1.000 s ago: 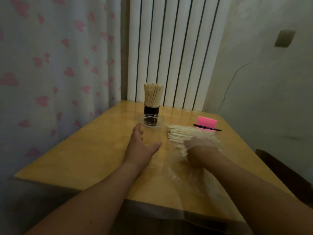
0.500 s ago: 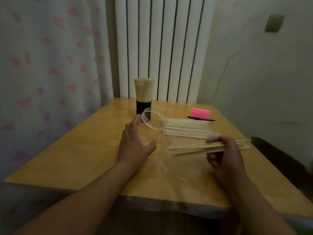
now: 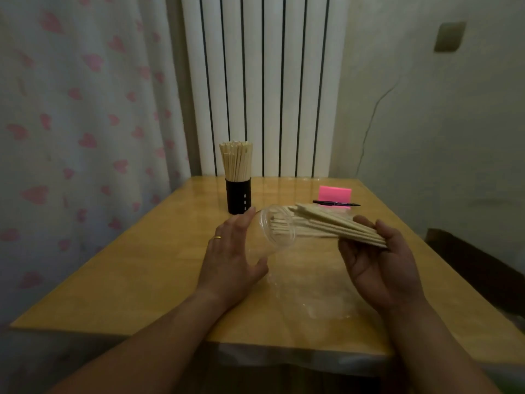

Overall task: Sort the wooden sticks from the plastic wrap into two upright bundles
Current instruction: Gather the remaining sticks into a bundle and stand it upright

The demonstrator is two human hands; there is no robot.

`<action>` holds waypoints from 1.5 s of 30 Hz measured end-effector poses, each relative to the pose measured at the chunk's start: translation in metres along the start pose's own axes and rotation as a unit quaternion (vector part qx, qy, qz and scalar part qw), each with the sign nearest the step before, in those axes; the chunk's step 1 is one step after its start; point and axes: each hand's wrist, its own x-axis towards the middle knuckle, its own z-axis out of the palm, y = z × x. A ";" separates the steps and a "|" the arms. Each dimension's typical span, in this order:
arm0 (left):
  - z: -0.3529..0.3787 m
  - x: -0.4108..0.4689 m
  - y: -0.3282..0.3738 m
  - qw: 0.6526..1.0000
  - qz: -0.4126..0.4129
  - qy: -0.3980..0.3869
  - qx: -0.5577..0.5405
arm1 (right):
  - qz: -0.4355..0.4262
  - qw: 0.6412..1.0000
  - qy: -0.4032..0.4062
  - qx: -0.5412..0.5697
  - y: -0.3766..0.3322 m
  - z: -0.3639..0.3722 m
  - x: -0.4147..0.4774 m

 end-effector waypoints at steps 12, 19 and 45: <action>0.000 0.001 0.002 1.000 0.007 -0.010 0.005 | -0.070 0.952 0.101 -0.281 0.021 0.006 -0.003; 0.001 0.002 0.001 1.000 -0.004 -0.005 0.006 | -0.174 0.839 0.003 -0.516 0.027 0.062 -0.017; 0.004 0.010 -0.016 0.970 -0.182 0.014 -0.159 | -0.013 0.414 -0.119 -0.902 0.028 0.012 0.014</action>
